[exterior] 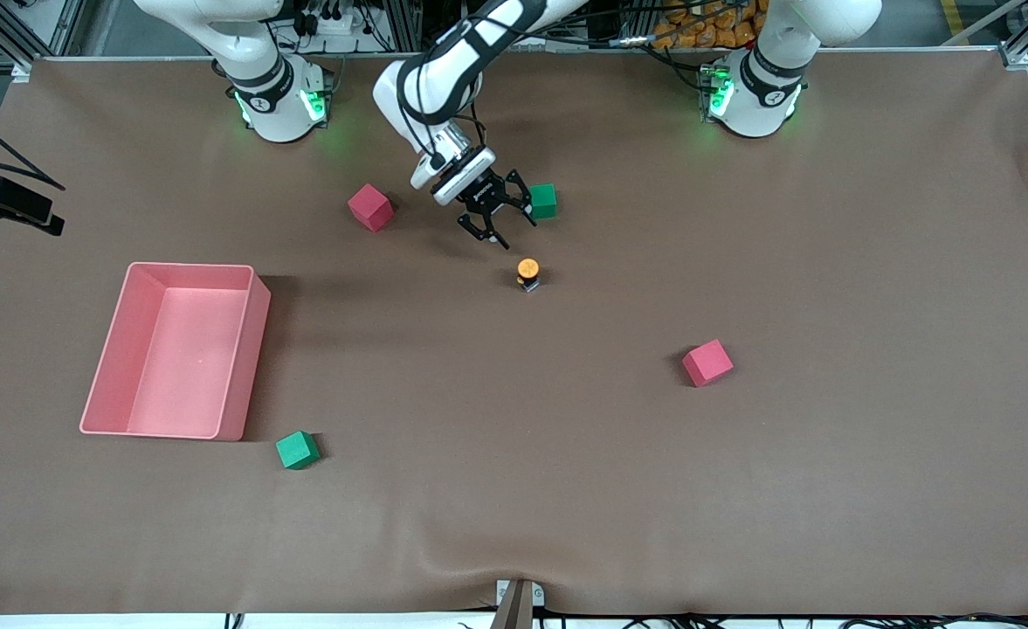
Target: Place and upright button with both arms
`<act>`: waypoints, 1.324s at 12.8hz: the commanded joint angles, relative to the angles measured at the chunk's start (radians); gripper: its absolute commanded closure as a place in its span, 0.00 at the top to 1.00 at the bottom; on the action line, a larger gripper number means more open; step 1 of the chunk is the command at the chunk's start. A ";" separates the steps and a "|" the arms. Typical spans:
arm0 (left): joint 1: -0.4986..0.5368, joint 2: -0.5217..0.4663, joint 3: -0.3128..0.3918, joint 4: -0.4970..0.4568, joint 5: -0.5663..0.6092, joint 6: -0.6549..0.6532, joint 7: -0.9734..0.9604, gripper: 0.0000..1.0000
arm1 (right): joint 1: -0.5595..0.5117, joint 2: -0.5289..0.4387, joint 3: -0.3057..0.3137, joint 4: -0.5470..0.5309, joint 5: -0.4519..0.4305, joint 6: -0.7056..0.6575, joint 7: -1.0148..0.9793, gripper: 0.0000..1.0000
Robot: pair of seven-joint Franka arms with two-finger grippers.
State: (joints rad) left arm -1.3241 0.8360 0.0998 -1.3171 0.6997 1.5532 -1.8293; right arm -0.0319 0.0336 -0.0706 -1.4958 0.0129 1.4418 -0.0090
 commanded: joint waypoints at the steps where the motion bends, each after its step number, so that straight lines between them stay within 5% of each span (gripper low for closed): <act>1: 0.090 -0.132 -0.009 -0.033 -0.078 -0.002 0.131 0.69 | -0.008 0.017 0.008 0.032 0.001 -0.011 0.009 1.00; 9: 0.324 -0.330 -0.014 -0.031 -0.143 0.013 0.554 0.71 | -0.003 0.017 0.008 0.032 -0.005 -0.024 0.006 1.00; 13: 0.439 -0.394 -0.014 -0.039 -0.275 0.027 0.666 0.74 | -0.003 0.017 0.008 0.032 -0.007 -0.024 0.006 1.00; 14: 0.442 -0.408 -0.014 -0.053 -0.275 0.028 0.694 0.81 | -0.003 0.017 0.008 0.032 -0.007 -0.024 0.006 1.00; 15: 0.474 -0.419 -0.009 -0.045 -0.296 0.033 0.782 1.00 | -0.003 0.017 0.008 0.032 -0.008 -0.026 0.006 1.00; 17: 0.552 -0.463 -0.018 -0.044 -0.325 0.057 0.959 1.00 | -0.003 0.017 0.008 0.032 -0.008 -0.043 0.006 1.00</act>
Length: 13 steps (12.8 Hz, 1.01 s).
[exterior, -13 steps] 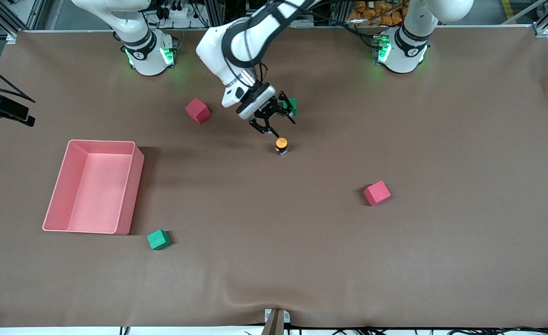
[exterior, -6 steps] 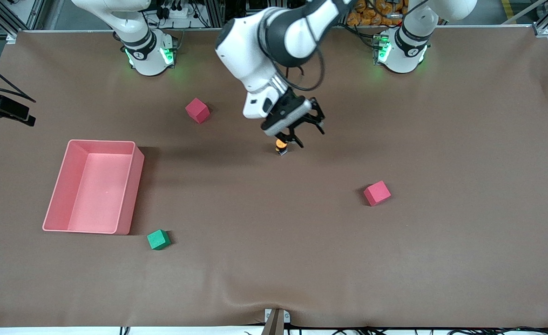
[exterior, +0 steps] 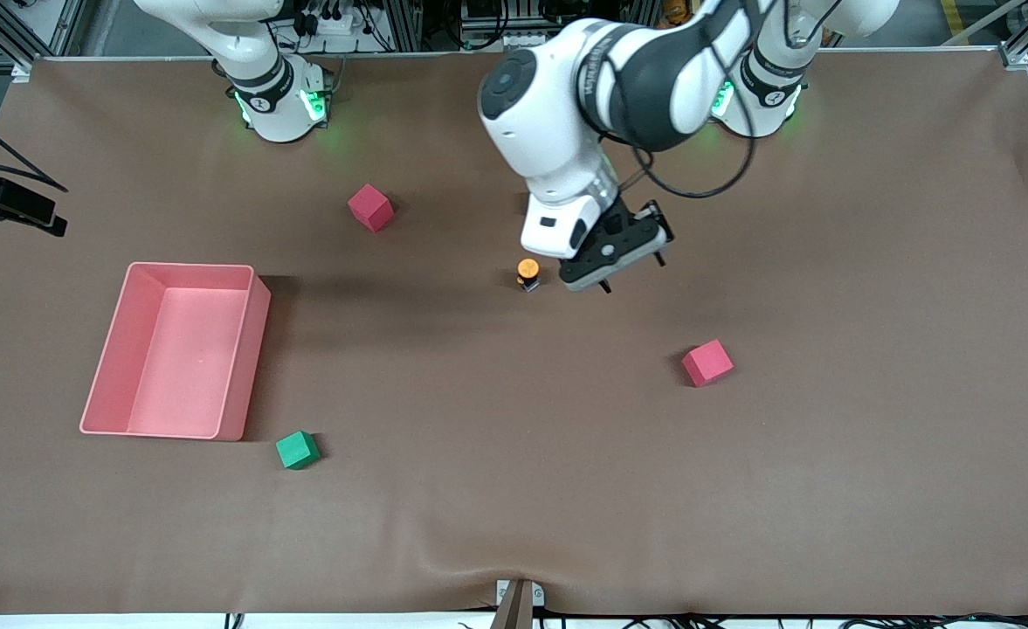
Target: Place and upright button with both arms
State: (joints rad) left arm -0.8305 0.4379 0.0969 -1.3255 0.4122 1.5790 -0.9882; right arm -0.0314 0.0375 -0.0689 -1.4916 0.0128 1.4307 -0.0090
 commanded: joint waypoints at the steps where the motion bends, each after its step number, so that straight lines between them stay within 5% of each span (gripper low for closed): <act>1: 0.077 -0.082 -0.006 -0.035 -0.100 0.032 0.124 1.00 | -0.004 0.013 0.006 0.028 -0.010 -0.038 0.007 1.00; 13: 0.552 -0.326 -0.012 -0.035 -0.409 -0.023 0.600 1.00 | -0.005 0.013 0.006 0.028 -0.011 -0.038 0.012 1.00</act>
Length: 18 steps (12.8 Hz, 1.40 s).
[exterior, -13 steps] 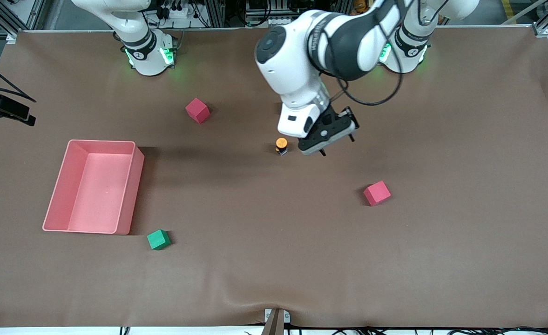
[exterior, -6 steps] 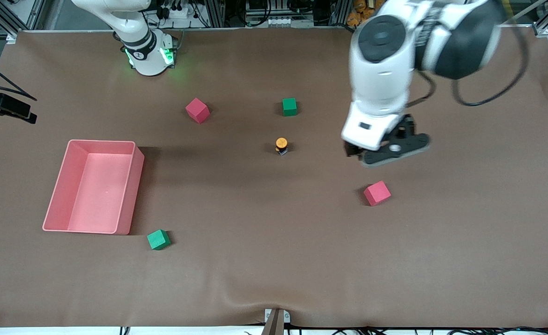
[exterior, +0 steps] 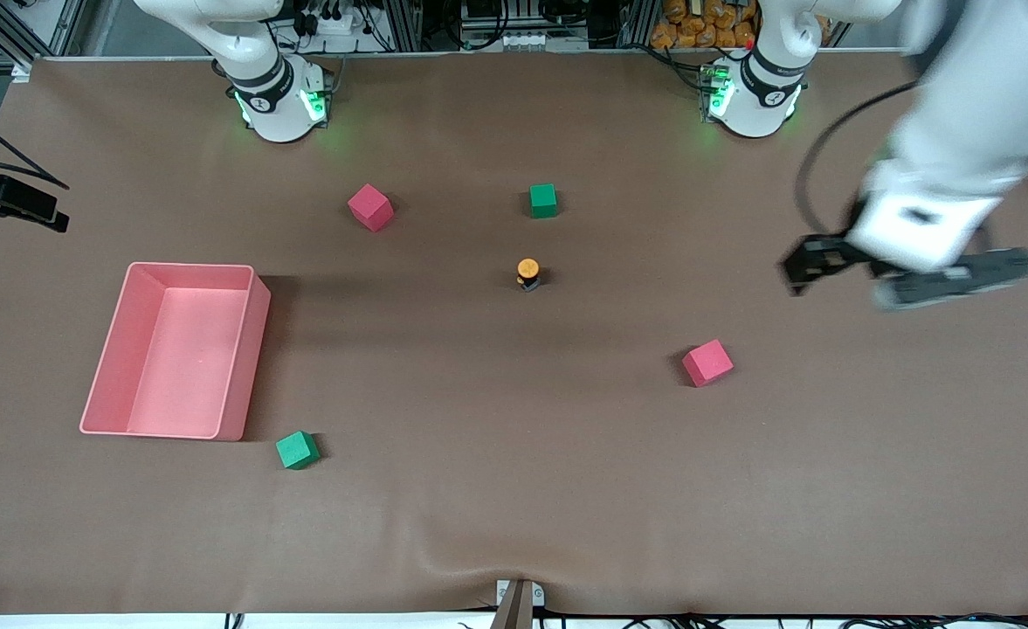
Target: Place and upright button with both arms
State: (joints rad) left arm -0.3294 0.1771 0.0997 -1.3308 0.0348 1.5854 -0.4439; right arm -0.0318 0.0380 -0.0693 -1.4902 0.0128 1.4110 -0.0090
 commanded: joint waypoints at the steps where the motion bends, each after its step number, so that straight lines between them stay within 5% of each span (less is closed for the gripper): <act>1: 0.078 -0.094 -0.009 -0.030 -0.058 -0.059 0.092 1.00 | -0.005 0.013 0.006 0.027 -0.011 -0.018 0.012 1.00; 2: 0.128 -0.120 -0.023 -0.042 -0.071 -0.062 0.111 1.00 | -0.005 0.013 0.006 0.027 -0.011 -0.018 0.012 1.00; 5: 0.354 -0.174 -0.245 -0.097 -0.081 -0.065 0.103 1.00 | -0.005 0.013 0.006 0.027 -0.013 -0.018 0.012 1.00; 9: 0.348 -0.197 -0.241 -0.131 -0.079 -0.131 0.119 1.00 | -0.005 0.013 0.006 0.027 -0.013 -0.018 0.012 1.00; 11: 0.258 -0.195 -0.128 -0.131 -0.111 -0.131 0.142 1.00 | -0.005 0.013 0.006 0.041 -0.013 -0.018 0.012 1.00; 18: 0.263 -0.237 -0.101 -0.185 -0.092 -0.153 0.312 1.00 | -0.005 0.013 0.006 0.044 -0.011 -0.018 0.014 1.00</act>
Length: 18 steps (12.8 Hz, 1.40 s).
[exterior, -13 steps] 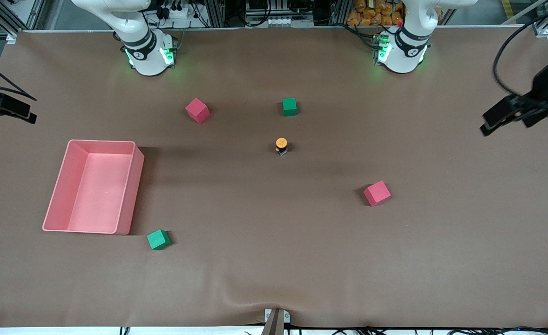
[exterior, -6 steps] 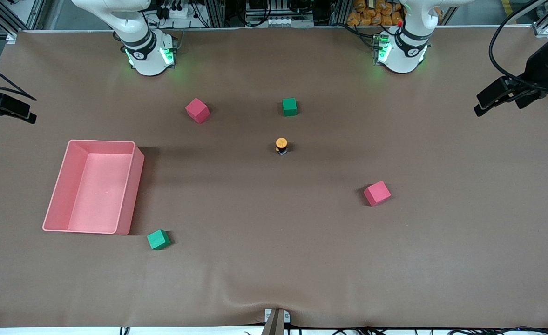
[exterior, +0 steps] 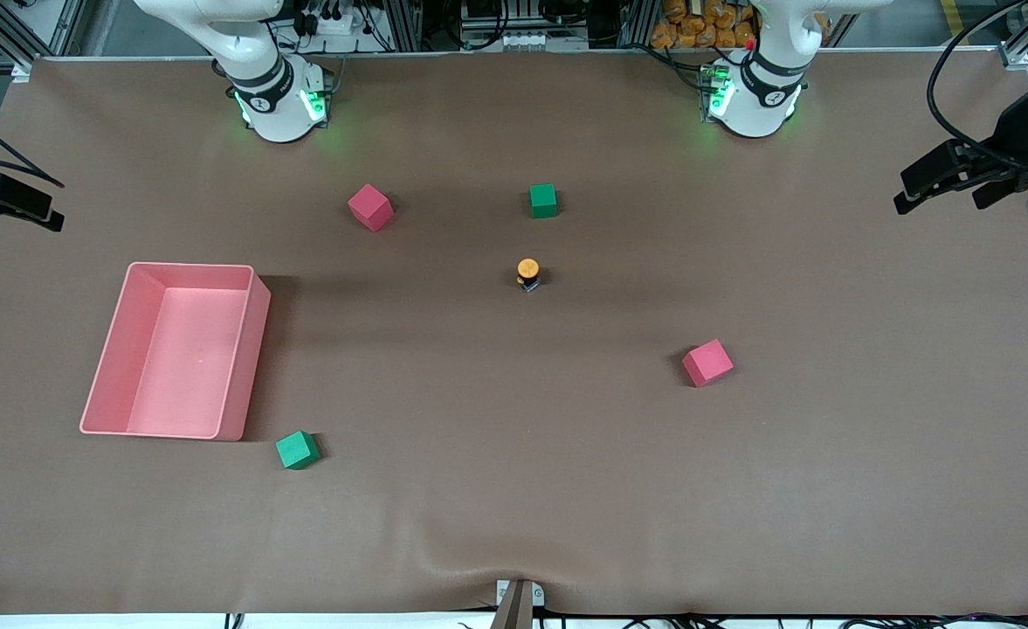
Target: Place and upright button with both arms
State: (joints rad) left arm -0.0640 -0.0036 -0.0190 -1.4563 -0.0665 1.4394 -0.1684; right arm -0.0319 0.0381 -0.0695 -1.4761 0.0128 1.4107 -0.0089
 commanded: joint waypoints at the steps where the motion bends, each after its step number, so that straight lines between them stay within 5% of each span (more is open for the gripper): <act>1: -0.002 -0.064 0.014 -0.067 0.043 -0.008 0.037 1.00 | -0.005 0.013 0.007 0.030 -0.011 -0.018 0.014 1.00; 18: 0.050 -0.072 0.019 -0.114 0.051 0.056 0.173 1.00 | -0.005 0.013 0.007 0.048 -0.013 -0.018 0.013 1.00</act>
State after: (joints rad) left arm -0.0130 -0.0682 0.0007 -1.5609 -0.0246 1.4863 -0.0170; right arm -0.0318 0.0381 -0.0695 -1.4704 0.0124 1.4108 -0.0089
